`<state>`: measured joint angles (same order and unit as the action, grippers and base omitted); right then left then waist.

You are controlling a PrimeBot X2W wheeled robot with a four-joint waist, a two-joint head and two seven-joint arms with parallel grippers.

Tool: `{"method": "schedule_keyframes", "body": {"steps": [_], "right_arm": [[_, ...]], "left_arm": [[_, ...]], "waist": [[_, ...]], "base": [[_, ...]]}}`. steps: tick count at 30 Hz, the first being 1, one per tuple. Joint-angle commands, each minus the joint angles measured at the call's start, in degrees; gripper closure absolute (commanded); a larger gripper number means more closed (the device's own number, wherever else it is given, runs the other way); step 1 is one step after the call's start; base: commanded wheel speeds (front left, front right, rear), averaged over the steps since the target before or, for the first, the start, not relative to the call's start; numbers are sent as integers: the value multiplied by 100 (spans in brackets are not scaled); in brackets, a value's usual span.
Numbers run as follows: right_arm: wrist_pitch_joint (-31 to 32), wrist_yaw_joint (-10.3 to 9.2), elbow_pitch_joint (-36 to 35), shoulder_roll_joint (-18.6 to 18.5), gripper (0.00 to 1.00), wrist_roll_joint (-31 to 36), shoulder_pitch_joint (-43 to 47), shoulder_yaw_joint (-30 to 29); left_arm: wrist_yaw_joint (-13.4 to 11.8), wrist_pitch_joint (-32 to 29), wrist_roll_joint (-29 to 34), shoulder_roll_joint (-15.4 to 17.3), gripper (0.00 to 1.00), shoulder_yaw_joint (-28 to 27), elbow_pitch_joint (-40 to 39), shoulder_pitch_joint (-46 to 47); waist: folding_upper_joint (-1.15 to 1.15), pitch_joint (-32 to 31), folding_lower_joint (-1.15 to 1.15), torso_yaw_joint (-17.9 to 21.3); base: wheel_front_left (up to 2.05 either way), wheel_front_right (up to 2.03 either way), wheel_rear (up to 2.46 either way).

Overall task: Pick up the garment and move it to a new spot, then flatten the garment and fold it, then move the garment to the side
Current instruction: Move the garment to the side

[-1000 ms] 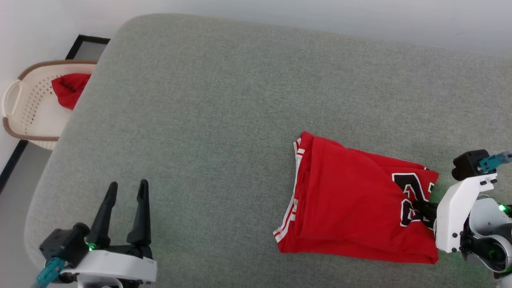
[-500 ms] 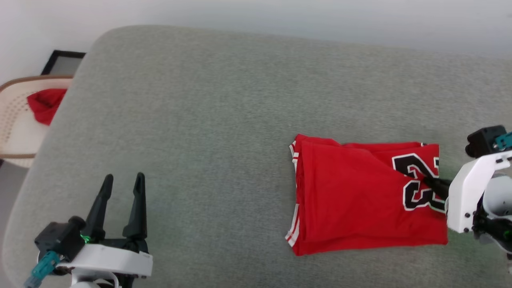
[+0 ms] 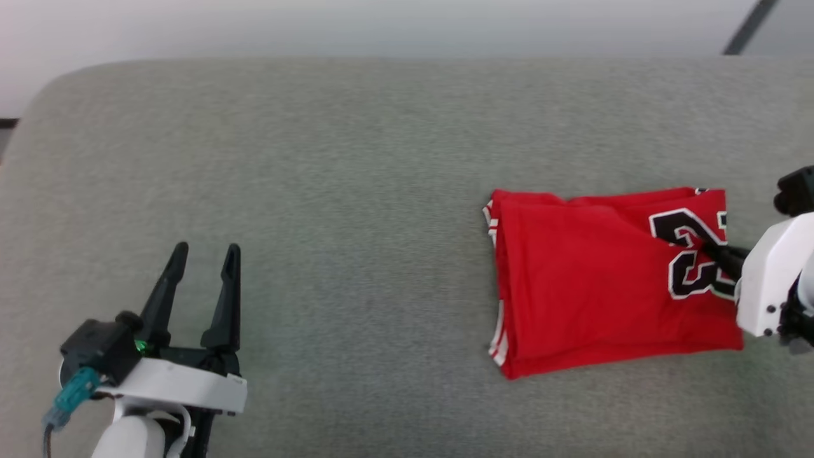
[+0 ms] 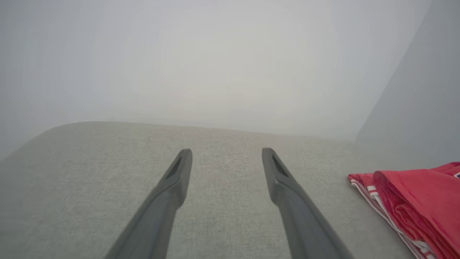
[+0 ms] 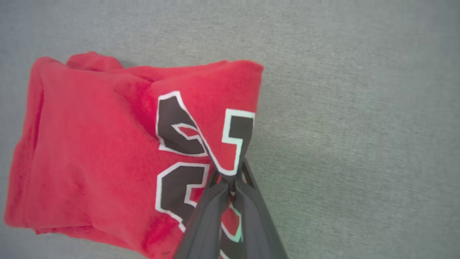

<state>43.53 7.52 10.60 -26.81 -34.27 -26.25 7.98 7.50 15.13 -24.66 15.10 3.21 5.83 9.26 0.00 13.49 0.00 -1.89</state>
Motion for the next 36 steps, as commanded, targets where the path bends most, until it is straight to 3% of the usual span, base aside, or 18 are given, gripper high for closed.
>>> {"method": "schedule_keyframes", "body": {"steps": [1,18,36], "right_arm": [[-97,-7,40,-72,100,6,-118,9],[-1344,-7,888,-1052,100,-127,-1078,262],[-2789,-8,1992,-2000,100,656,-2091,714]], "left_arm": [[-1,-6,25,49,0,32,-11,90],[-1,-6,72,498,0,324,-136,670],[-2,-6,172,879,0,443,-441,1080]], "waist": [[0,88,0,403],[0,713,0,1473],[0,1507,0,1837]], "base": [[0,0,0],[0,0,0],[0,0,0]]}}
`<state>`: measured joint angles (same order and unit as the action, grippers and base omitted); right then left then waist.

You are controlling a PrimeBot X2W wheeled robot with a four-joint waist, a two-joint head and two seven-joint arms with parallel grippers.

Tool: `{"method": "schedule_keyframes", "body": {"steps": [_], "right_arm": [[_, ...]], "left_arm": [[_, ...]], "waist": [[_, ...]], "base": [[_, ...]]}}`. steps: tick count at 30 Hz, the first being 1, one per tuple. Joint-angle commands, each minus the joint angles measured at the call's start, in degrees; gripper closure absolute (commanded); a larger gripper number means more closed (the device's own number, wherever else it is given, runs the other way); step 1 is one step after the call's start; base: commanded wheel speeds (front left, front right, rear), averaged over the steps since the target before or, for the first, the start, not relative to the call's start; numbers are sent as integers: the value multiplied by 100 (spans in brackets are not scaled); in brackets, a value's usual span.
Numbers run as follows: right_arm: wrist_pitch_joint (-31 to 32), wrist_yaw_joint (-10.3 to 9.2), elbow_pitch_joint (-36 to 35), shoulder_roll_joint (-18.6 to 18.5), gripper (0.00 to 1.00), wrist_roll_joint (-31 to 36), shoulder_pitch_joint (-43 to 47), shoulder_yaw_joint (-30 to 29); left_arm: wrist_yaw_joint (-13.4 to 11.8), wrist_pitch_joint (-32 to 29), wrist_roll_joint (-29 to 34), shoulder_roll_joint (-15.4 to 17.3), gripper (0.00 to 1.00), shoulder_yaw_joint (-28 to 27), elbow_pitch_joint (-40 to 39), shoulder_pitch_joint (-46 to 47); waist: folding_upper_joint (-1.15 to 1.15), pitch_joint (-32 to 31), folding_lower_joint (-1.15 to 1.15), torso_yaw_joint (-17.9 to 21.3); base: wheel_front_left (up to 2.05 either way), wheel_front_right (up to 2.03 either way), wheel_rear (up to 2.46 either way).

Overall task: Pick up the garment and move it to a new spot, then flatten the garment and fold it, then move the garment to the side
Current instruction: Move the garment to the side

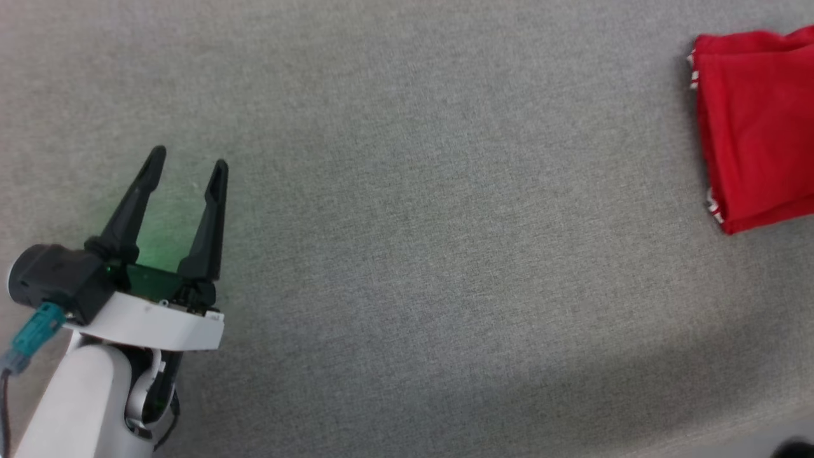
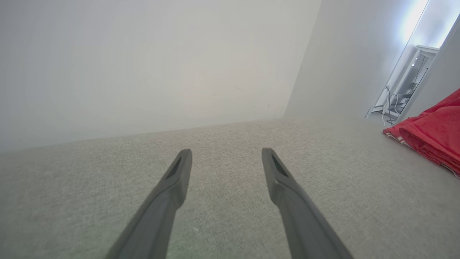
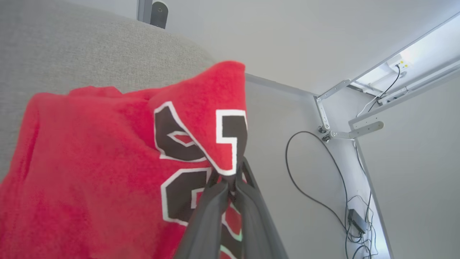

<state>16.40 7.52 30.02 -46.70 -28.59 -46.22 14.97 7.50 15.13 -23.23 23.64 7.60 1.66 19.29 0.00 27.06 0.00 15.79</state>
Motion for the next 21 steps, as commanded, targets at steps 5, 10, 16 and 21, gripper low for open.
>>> {"method": "schedule_keyframes", "body": {"steps": [5,10,16,21], "right_arm": [[-346,-8,461,-52,100,474,-382,-11],[-526,-8,860,106,100,760,-559,-25],[-652,-8,1246,304,100,938,-705,-38],[-760,-8,1572,440,68,1025,-851,-55]], "left_arm": [[-1,-6,35,89,0,44,-68,168],[-1,-6,28,127,0,63,-97,212],[-2,-6,9,135,0,83,-88,246],[-6,-6,14,111,0,92,-53,253]], "waist": [[0,323,0,65],[0,445,0,43],[0,492,0,12],[0,460,0,-23]], "base": [[0,0,0],[0,0,0],[0,0,0],[0,0,0]]}}
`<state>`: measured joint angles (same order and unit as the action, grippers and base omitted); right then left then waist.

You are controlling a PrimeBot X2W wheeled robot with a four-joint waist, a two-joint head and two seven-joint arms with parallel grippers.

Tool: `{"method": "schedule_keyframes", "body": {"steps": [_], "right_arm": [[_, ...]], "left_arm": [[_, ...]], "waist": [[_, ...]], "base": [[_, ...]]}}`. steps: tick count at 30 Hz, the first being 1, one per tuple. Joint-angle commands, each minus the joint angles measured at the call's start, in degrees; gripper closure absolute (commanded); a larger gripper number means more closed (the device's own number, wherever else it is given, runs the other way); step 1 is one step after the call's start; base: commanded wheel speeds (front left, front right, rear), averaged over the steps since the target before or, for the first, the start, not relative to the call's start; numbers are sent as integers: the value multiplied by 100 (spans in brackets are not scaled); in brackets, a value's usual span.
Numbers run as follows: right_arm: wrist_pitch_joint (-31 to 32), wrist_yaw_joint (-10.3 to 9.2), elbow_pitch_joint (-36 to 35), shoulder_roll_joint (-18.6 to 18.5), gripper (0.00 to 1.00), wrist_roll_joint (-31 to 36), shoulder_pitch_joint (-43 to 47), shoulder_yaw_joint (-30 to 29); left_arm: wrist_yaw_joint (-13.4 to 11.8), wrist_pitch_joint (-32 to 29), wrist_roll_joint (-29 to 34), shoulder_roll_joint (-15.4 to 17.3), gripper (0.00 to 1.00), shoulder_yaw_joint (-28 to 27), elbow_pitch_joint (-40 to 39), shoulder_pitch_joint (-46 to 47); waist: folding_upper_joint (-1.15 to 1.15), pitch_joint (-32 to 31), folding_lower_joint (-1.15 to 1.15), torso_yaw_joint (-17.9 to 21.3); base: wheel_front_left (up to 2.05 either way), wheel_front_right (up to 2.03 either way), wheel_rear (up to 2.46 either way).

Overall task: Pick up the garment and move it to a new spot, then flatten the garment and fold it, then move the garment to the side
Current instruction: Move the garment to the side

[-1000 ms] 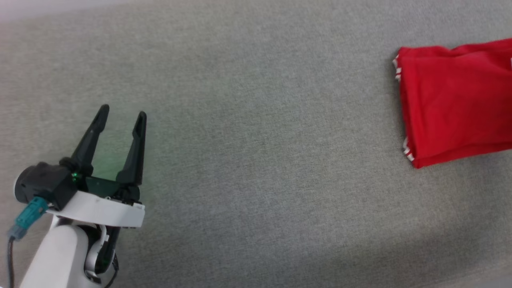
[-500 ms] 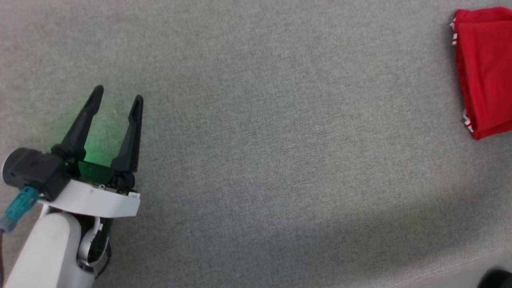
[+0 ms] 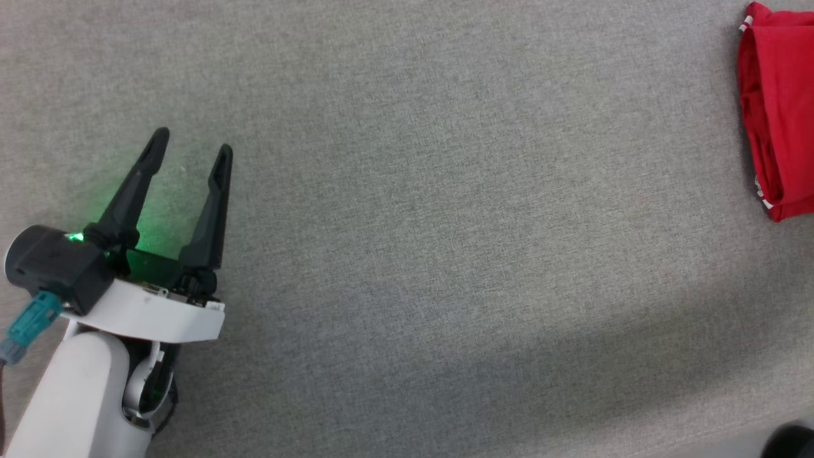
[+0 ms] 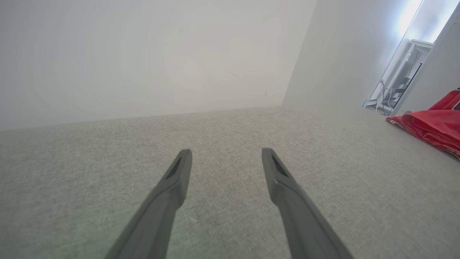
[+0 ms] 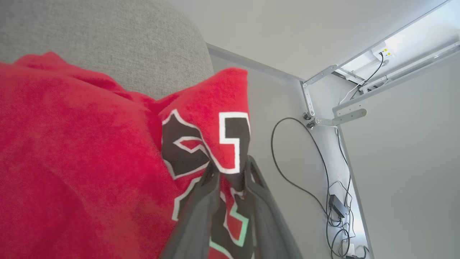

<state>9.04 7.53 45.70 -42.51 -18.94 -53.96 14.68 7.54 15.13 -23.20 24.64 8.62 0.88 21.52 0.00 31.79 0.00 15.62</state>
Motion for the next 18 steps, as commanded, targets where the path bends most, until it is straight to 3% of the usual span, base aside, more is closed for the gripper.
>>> {"method": "schedule_keyframes", "body": {"steps": [1,3,5,6,18], "right_arm": [[-50,-9,46,48,55,69,-96,-25],[-78,-9,152,71,46,93,-137,-26],[-109,-9,205,109,7,119,-190,-3],[-119,-9,213,120,2,115,-208,12],[-486,-9,-13,316,0,-149,-38,363]], "left_arm": [[-10,-6,13,8,0,-17,30,22],[-10,-6,10,-8,0,-35,37,-7],[-10,-6,12,-25,0,-50,50,-45],[-9,-6,11,-37,0,-62,56,-60],[-10,-6,-37,-257,0,-122,171,-344]], "waist": [[0,-31,0,-10],[0,-85,0,-17],[0,-155,0,-18],[0,-192,0,-19],[0,-881,0,-169]], "base": [[0,0,0],[0,0,0],[0,0,0],[0,0,0],[0,0,0]]}}
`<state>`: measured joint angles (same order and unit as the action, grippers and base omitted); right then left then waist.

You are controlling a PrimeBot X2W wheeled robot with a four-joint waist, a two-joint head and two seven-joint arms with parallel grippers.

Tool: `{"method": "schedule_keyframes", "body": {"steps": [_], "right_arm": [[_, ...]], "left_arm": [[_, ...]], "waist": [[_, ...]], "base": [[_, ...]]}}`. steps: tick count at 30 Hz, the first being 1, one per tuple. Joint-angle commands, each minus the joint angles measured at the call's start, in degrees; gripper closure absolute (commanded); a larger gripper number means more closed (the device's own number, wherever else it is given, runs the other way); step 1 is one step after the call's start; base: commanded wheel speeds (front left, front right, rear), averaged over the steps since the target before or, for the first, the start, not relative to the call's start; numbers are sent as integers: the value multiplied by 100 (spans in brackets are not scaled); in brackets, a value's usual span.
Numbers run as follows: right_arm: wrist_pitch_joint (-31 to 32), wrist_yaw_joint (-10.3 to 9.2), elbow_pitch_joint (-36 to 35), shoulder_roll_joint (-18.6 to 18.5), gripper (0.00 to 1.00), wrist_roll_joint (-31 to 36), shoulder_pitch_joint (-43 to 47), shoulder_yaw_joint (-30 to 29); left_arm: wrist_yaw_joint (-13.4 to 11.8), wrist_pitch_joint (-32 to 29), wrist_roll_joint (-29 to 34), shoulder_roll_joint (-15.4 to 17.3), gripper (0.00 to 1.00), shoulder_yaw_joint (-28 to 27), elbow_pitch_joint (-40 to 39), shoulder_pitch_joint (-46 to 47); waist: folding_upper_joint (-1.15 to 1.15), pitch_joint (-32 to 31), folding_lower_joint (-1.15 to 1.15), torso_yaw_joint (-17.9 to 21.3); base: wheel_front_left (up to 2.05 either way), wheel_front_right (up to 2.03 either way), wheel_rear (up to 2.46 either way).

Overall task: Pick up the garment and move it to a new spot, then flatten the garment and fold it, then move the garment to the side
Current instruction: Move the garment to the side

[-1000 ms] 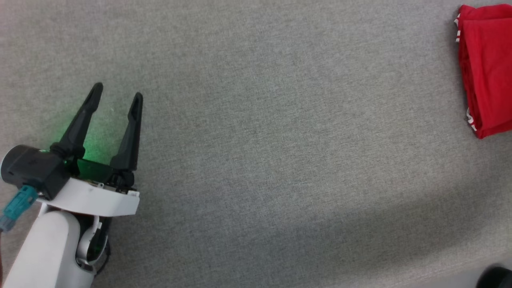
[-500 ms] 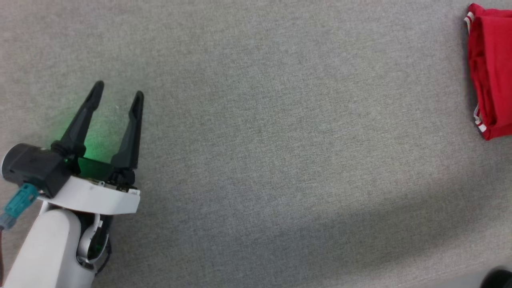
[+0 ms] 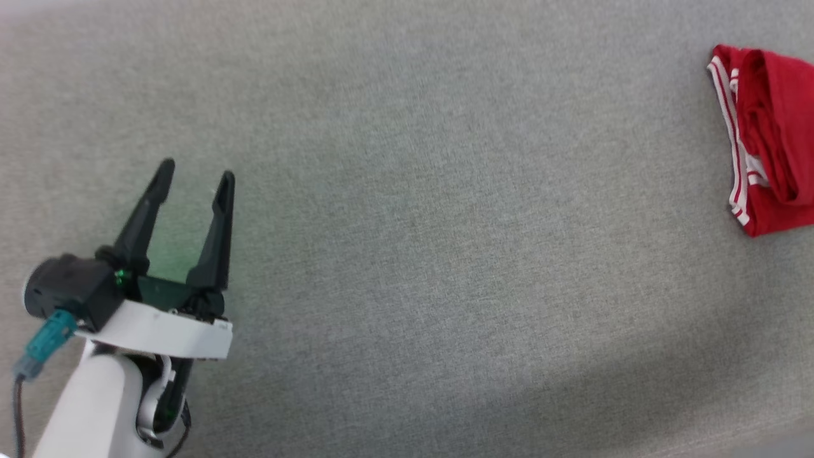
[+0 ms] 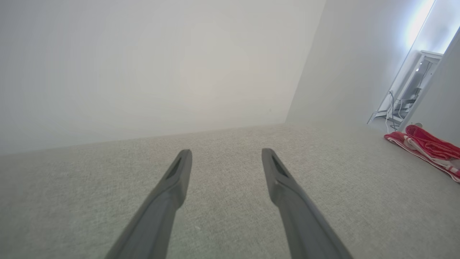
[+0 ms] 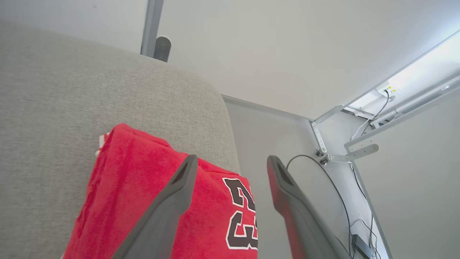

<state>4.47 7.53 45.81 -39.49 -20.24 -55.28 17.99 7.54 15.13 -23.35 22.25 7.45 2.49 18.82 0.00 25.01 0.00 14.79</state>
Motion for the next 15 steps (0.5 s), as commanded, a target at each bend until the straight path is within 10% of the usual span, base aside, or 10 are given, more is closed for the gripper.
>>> {"method": "schedule_keyframes", "body": {"steps": [1,15], "right_arm": [[-65,-9,-74,38,0,-62,140,84],[-1063,-8,-658,419,0,-433,1191,-93]], "left_arm": [[-10,-6,-23,-44,0,-22,42,-110],[-9,-6,72,-377,0,-434,401,-794]], "waist": [[0,-281,0,-113],[0,-1363,0,-734]], "base": [[0,0,0],[0,0,0]]}}
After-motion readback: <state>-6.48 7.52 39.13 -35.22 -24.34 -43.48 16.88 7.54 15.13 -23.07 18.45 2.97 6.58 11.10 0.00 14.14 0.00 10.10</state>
